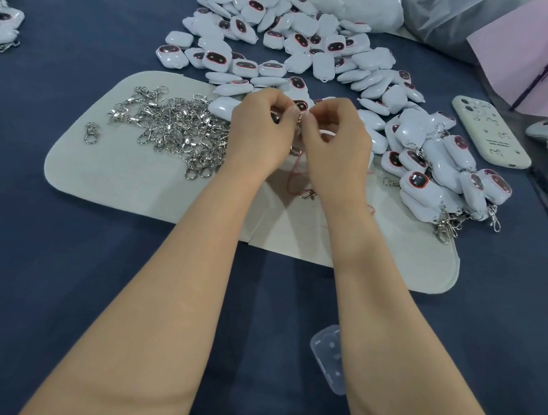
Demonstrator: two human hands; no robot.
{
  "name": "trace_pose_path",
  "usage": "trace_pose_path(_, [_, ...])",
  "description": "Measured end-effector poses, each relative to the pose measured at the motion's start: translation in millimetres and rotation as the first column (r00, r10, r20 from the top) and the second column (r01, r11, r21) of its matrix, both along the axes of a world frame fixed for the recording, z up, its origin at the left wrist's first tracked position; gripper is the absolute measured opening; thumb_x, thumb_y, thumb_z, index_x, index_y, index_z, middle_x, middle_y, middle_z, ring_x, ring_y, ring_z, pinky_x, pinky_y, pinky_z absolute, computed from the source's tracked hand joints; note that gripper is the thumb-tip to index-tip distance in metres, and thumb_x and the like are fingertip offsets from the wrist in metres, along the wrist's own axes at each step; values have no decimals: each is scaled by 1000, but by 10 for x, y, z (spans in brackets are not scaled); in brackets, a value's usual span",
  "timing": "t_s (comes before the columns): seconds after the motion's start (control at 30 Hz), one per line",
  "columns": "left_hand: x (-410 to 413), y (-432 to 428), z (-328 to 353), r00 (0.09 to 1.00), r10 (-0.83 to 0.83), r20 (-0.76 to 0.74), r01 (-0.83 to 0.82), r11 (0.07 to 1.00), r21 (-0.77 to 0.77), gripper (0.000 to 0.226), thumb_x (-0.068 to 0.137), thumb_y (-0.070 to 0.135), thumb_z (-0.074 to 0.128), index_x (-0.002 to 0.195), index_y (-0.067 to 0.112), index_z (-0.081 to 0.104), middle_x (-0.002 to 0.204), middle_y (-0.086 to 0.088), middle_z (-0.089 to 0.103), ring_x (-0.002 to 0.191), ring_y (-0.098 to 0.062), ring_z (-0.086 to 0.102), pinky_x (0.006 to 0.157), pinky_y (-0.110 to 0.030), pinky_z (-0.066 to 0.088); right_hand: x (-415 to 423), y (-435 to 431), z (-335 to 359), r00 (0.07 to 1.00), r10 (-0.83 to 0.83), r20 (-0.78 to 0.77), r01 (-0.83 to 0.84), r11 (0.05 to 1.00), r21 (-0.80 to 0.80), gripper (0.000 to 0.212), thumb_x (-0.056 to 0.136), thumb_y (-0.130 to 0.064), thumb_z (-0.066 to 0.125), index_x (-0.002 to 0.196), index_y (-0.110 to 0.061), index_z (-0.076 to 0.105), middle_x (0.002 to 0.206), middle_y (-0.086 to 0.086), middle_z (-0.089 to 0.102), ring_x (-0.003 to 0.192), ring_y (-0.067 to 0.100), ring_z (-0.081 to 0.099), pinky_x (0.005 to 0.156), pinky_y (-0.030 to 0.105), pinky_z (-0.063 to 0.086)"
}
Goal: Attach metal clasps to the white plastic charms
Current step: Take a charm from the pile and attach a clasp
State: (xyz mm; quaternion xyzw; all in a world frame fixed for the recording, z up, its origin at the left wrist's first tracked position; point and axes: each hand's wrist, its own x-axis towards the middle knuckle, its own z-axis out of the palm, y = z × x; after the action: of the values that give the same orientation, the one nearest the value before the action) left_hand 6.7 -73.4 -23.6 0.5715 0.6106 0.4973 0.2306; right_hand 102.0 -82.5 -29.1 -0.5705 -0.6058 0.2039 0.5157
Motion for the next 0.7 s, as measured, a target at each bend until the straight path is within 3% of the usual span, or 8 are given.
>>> trace_pose_path(0.3, [11, -8, 0, 997, 6, -78, -6, 1000, -1, 15, 91, 17, 56, 94, 9, 68, 82, 7, 59, 77, -8, 52, 67, -13, 34, 9, -3, -8, 1000, -21, -3, 21, 999, 23, 7, 86, -8, 60, 93, -6, 61, 90, 5, 65, 82, 18, 59, 76, 30, 50])
trace_pose_path(0.53, [19, -24, 8, 995, 1, -98, -2, 1000, -6, 16, 92, 18, 55, 96, 9, 67, 89, 3, 63, 80, -9, 53, 70, -16, 36, -2, 3, -7, 999, -36, -21, 36, 999, 17, 5, 86, -7, 60, 91, -9, 62, 85, 0, 62, 78, 13, 57, 72, 17, 46])
trace_pose_path(0.7, [40, -45, 10, 995, 3, -99, -3, 1000, 3, 15, 91, 17, 55, 95, 9, 67, 93, -1, 67, 80, -9, 52, 71, -17, 36, -4, 3, -12, 998, -34, -45, 35, 999, 6, 5, 86, -6, 60, 89, -9, 61, 84, -1, 61, 75, 9, 54, 70, 15, 45])
